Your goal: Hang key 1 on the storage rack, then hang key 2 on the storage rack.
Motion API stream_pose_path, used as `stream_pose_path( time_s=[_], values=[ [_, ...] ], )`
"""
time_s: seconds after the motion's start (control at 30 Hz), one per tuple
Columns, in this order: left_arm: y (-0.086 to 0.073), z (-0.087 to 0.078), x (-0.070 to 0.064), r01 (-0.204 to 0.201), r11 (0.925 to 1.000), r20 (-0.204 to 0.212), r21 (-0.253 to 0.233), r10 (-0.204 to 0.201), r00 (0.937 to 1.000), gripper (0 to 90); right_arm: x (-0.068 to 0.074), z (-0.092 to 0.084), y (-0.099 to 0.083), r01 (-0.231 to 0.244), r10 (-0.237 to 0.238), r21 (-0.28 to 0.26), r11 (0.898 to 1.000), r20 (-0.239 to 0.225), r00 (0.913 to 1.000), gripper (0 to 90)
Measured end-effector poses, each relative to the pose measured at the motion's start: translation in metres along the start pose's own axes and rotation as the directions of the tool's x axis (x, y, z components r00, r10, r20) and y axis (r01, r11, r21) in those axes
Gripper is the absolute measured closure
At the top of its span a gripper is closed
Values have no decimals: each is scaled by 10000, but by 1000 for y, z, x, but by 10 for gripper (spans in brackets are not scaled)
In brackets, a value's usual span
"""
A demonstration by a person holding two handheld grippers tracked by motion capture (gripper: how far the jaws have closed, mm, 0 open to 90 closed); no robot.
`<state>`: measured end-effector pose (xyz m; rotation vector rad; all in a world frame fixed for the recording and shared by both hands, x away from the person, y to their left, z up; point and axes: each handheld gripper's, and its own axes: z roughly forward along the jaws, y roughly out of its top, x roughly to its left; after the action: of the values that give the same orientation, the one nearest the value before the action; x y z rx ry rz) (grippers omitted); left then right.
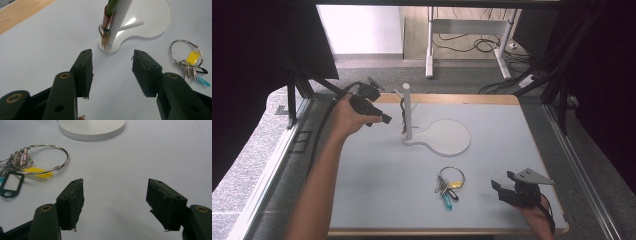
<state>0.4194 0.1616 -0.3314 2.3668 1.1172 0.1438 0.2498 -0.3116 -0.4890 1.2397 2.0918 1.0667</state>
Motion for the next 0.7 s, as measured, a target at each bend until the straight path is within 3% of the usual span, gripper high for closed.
stream_pose_path(
  time_s=[0.17, 0.23, 0.27, 0.37, 0.57, 0.7],
  values=[
    [-20, -1, -5, -82, 9992, -18, -388, 81, 10000, 477, 2, 2, 0, 91, -91, 65, 9999, -21, 10000, 306],
    [-39, 1, -12, -230, 9980, -403, -591, 206, 9990, 475, 3, 5, 1, 143, -143, 105, 9998, -17, 9999, 306],
    [-39, 1, -12, -230, 9980, -403, -591, 206, 9990, 473, 3, 5, 1, 143, -143, 105, 9998, -17, 9999, 306],
    [-59, 6, -22, -366, 9976, -534, -585, 335, 9980, 468, 5, 8, 4, 167, -166, 72, 9998, -123, 9998, 306],
    [-86, 12, -42, -847, 9930, -229, -828, 830, 9963, 464, 13, 18, 9, 446, -440, 150, 9989, -332, 9985, 306],
    [-98, 18, -52, -982, 9904, -280, -967, 959, 9950, 447, 16, 19, 11, 637, -633, 68, 9979, -487, 9968, 305]
  ],
)
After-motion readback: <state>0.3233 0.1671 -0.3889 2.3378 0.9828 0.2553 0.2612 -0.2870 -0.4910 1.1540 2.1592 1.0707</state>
